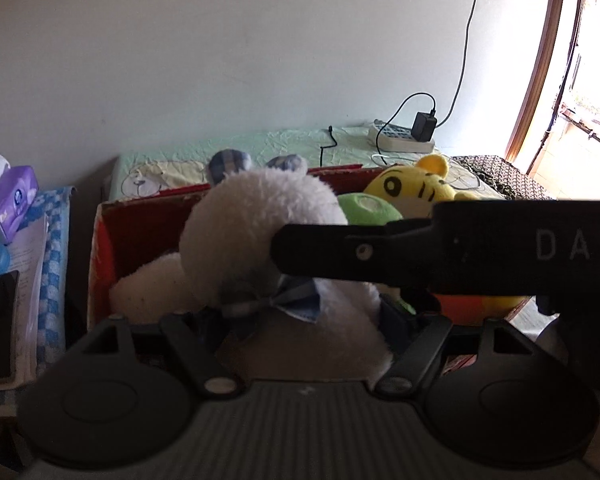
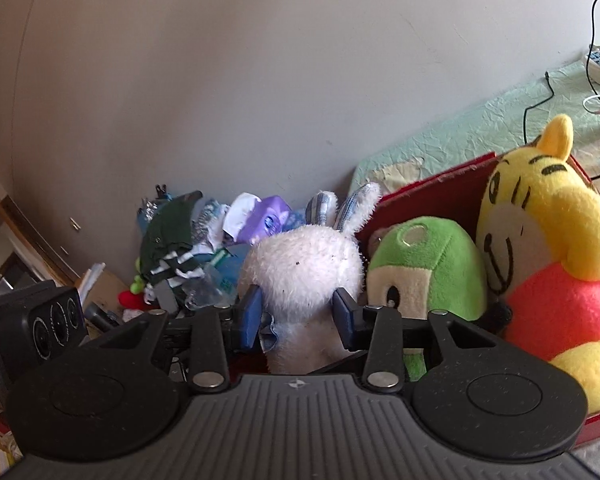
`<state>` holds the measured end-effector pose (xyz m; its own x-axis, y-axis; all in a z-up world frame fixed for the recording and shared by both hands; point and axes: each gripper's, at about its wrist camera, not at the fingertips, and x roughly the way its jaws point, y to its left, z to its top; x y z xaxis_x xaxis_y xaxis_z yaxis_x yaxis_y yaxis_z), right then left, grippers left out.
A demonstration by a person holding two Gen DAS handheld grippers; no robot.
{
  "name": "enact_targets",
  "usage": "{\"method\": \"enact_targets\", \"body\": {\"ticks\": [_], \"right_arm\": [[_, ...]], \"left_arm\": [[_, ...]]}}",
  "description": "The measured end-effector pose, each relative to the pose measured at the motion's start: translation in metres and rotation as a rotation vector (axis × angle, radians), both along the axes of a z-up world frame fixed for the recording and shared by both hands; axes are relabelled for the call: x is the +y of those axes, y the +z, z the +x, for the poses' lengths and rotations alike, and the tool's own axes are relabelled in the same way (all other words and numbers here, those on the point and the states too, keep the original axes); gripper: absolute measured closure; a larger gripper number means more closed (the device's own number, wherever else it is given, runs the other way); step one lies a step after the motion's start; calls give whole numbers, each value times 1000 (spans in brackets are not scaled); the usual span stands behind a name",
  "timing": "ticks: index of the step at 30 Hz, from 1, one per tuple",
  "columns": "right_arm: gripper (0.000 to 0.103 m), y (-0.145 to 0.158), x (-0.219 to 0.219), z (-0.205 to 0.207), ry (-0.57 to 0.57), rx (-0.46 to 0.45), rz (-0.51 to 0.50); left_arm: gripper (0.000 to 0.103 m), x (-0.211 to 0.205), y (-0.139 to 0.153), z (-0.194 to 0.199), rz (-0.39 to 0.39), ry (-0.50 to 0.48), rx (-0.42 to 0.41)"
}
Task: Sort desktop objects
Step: 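Lift the bunny with the right tool and lower it into the red box, then open the right tool and withdraw it from the box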
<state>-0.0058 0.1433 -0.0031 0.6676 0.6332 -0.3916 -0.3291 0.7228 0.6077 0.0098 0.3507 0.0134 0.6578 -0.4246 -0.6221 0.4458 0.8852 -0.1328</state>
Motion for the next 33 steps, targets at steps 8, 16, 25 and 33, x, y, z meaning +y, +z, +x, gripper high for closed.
{"method": "enact_targets", "body": {"ticks": [8, 16, 25, 33], "right_arm": [[69, -6, 7, 11, -18, 50, -121], [74, -15, 16, 23, -8, 78, -190], [68, -10, 13, 13, 23, 86, -187], [57, 14, 3, -9, -20, 9, -157]], "left_arm": [[20, 5, -7, 6, -11, -28, 32], [19, 2, -15, 10, 7, -29, 50], [14, 2, -10, 5, 17, -34, 54], [9, 4, 4, -10, 11, -23, 15]]}}
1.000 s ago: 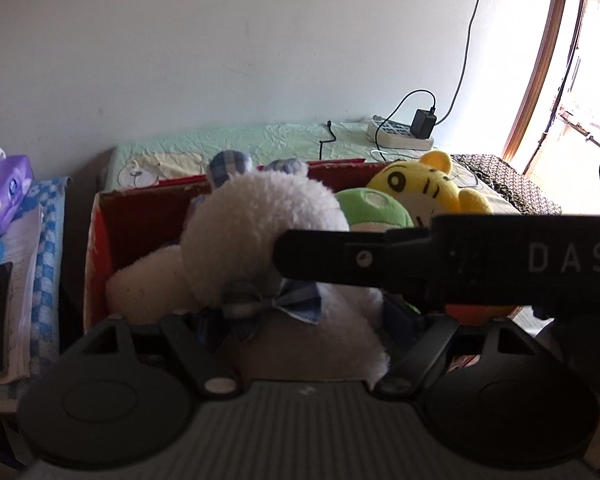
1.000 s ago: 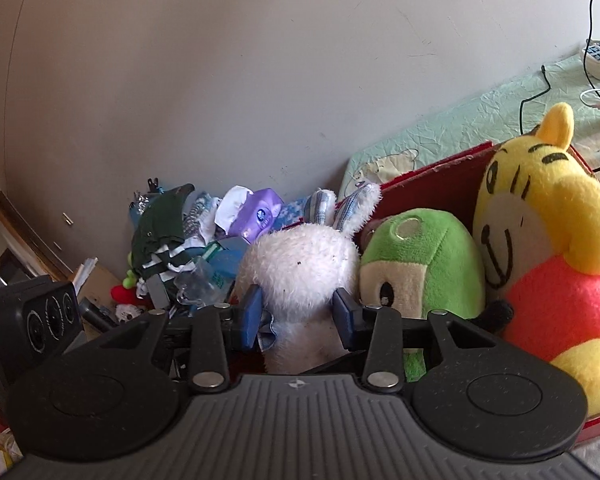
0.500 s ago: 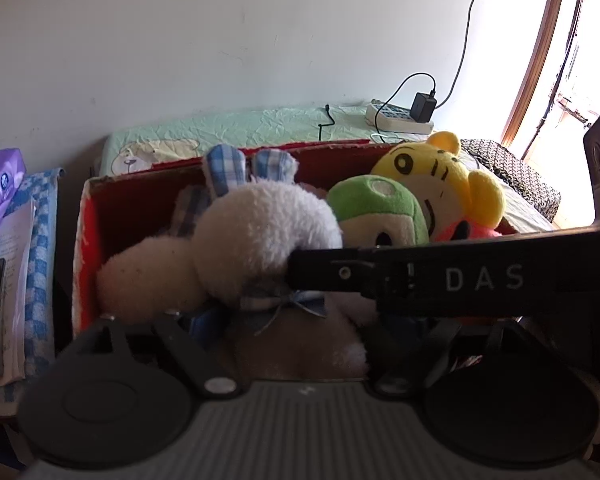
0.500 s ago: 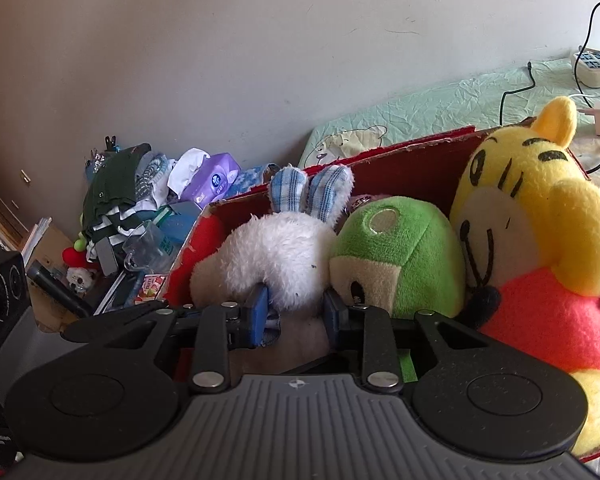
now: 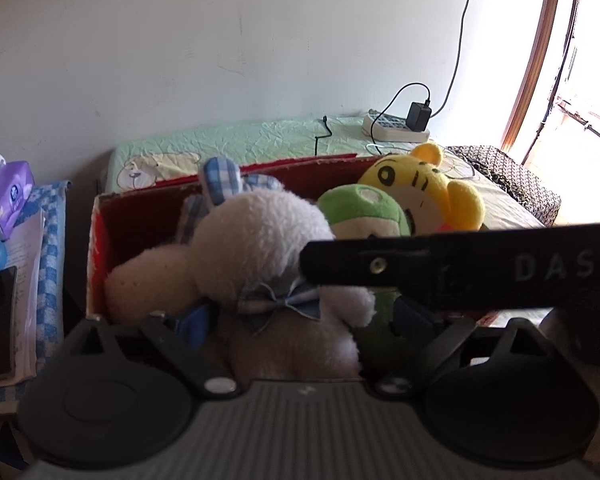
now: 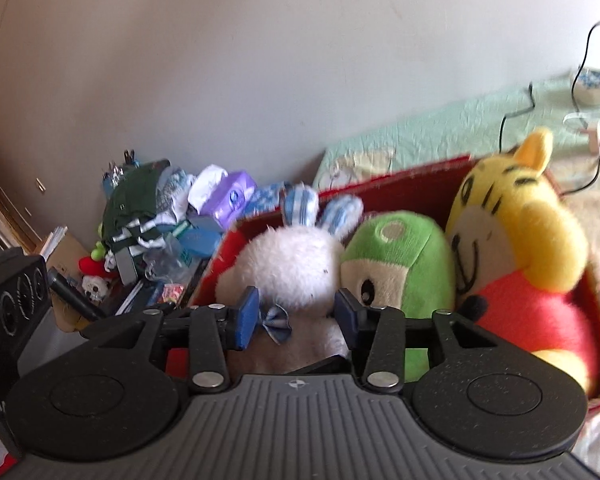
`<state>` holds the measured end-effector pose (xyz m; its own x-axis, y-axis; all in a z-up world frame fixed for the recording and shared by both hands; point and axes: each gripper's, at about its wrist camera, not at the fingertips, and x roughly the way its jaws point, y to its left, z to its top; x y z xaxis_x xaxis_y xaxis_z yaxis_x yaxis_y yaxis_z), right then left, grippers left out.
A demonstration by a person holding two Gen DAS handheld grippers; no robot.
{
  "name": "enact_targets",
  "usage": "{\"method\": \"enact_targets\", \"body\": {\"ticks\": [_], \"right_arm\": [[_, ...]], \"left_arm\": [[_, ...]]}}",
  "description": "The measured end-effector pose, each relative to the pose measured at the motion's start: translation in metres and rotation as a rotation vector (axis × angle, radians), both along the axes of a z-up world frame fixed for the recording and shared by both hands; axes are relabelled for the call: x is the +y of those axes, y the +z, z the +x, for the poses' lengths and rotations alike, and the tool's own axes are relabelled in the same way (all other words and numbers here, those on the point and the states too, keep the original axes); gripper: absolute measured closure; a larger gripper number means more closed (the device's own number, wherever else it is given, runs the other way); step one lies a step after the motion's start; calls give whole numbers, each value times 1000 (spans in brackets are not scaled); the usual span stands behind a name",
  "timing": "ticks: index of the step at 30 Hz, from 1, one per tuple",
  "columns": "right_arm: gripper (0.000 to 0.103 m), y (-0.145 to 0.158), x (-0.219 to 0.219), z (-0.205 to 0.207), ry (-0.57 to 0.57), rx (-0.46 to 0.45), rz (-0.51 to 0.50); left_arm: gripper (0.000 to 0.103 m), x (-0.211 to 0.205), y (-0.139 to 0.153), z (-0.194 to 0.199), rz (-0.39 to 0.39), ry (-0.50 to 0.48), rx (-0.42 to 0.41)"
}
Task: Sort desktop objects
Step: 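Open the right tool and withdraw it from the box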
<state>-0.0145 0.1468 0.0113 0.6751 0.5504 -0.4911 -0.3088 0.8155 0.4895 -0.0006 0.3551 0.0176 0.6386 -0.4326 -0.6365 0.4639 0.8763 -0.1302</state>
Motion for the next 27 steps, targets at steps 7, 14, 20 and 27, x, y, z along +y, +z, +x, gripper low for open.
{"method": "enact_targets", "body": {"ticks": [7, 14, 20, 27], "right_arm": [[49, 15, -28, -27, -114, -56, 29], [48, 19, -57, -45, -215, -68, 6], [49, 17, -77, -48, -215, -68, -12], [49, 19, -117, -51, -177, -51, -38]], "left_arm": [[8, 2, 12, -13, -1, 18, -31], [8, -21, 24, -23, 128, 124, -70], [8, -53, 32, -36, 243, 215, -113], [0, -92, 35, -42, 237, 324, -27]]}}
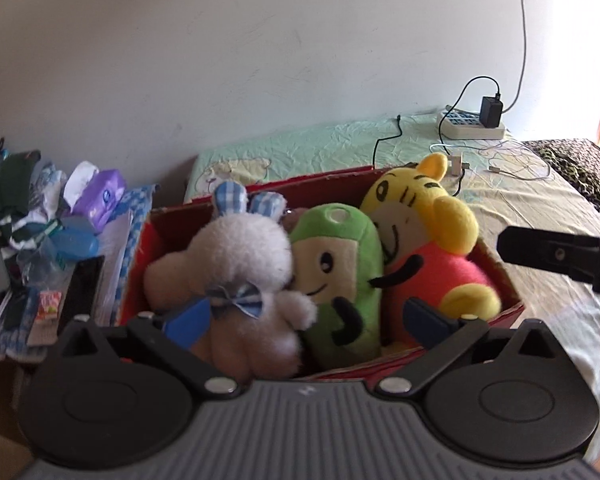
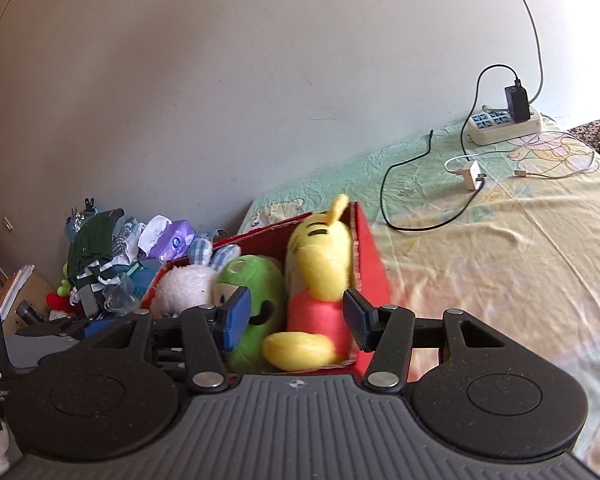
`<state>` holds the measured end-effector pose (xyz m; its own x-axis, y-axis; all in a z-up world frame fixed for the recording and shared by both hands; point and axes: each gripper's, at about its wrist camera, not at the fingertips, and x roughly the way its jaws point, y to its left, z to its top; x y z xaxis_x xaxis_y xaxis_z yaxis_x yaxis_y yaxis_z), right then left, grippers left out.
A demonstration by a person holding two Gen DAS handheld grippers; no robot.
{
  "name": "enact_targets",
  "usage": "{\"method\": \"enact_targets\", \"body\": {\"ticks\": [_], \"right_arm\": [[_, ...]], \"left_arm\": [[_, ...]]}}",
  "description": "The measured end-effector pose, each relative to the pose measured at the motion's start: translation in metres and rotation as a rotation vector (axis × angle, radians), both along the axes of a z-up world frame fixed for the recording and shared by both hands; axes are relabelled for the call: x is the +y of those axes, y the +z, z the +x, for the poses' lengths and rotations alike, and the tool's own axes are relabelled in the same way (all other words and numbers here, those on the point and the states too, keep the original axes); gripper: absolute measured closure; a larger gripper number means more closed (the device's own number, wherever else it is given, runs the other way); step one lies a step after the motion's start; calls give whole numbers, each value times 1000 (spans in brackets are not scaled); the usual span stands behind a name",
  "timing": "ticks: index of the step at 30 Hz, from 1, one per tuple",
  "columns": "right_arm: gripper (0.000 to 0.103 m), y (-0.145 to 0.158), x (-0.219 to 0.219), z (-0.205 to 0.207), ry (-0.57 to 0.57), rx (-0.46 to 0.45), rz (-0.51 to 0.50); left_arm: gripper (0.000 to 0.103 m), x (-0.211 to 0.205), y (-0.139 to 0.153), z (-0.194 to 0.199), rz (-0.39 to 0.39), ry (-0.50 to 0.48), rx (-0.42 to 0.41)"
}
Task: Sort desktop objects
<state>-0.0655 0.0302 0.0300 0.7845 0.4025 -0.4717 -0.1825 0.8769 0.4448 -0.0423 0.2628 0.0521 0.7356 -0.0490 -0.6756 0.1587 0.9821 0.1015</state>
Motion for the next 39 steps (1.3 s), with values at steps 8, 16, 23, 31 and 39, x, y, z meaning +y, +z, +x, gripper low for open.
{"method": "enact_targets", "body": {"ticks": [8, 16, 23, 31, 39], "right_arm": [[49, -3, -51, -6, 39, 22, -23], [49, -8, -91, -11, 61, 60, -74], [48, -13, -126, -17, 20, 98, -124], [40, -23, -156, -24, -83, 166, -190], [29, -34, -168, -28, -161, 217, -230]], "left_arm": [[0, -57, 3, -17, -12, 83, 20], [0, -111, -7, -26, -4, 111, 73], [0, -152, -17, -30, -3, 82, 127], [0, -185, -30, -30, -15, 68, 178], [0, -194, -45, -27, 4, 83, 253]]}}
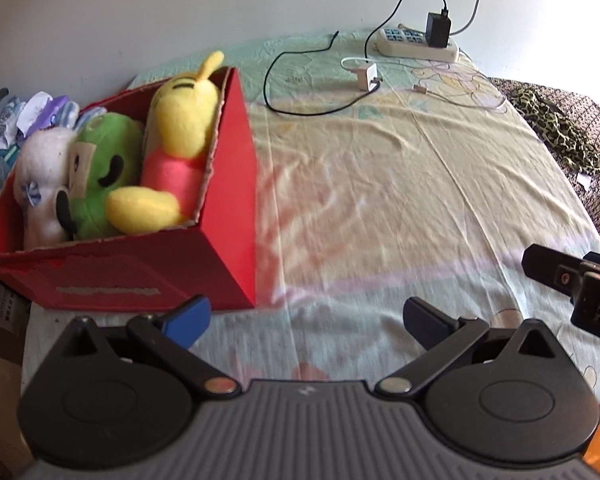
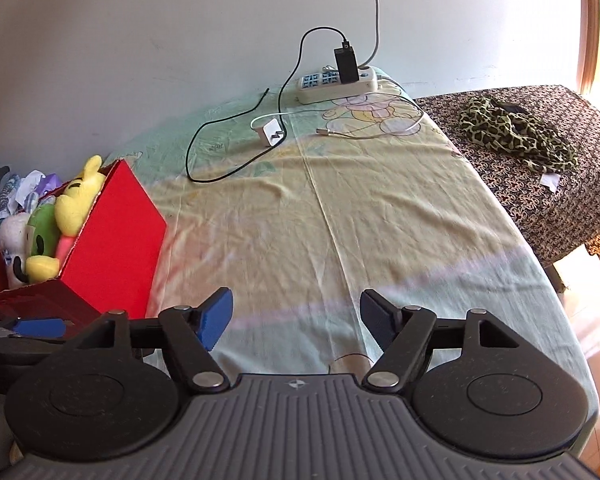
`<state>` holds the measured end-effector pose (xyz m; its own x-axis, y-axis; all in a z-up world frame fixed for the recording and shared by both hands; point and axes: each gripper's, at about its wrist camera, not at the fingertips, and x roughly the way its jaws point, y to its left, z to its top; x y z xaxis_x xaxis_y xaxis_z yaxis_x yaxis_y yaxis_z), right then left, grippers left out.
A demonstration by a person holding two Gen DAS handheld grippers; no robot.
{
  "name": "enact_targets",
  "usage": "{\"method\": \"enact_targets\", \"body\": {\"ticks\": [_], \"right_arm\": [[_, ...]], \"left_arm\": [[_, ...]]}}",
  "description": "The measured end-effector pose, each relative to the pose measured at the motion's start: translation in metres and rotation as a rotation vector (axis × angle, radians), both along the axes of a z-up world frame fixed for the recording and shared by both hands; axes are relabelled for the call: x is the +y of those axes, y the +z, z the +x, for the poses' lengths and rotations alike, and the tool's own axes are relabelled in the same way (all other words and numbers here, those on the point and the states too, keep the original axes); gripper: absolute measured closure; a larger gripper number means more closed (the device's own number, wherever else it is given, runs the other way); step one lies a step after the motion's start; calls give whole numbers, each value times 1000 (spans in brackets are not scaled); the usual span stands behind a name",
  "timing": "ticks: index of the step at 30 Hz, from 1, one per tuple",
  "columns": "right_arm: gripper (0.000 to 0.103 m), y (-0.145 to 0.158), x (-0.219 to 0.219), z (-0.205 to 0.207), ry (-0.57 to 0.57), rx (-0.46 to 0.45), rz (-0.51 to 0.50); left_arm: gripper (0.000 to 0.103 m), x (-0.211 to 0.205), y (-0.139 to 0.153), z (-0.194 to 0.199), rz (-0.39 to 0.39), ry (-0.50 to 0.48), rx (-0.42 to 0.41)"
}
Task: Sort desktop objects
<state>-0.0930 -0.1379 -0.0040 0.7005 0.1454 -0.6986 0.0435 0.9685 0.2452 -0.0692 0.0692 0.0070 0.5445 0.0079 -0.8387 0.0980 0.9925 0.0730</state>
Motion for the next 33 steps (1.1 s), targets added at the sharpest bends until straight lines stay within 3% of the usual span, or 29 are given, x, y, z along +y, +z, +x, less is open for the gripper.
{"method": "enact_targets", "body": {"ticks": [5, 12, 25, 33], "right_arm": [[23, -4, 14, 5, 8, 24, -23], [19, 9, 52, 10, 65, -10, -29], [14, 44, 155, 22, 16, -55, -82], [11, 57, 215, 32, -15, -72, -110]], "left_arm": [[0, 10, -2, 0, 9, 23, 25], [0, 47, 14, 2, 15, 45, 9], [0, 163, 55, 25, 27, 37, -64], [0, 226, 55, 47, 48, 24, -56]]}}
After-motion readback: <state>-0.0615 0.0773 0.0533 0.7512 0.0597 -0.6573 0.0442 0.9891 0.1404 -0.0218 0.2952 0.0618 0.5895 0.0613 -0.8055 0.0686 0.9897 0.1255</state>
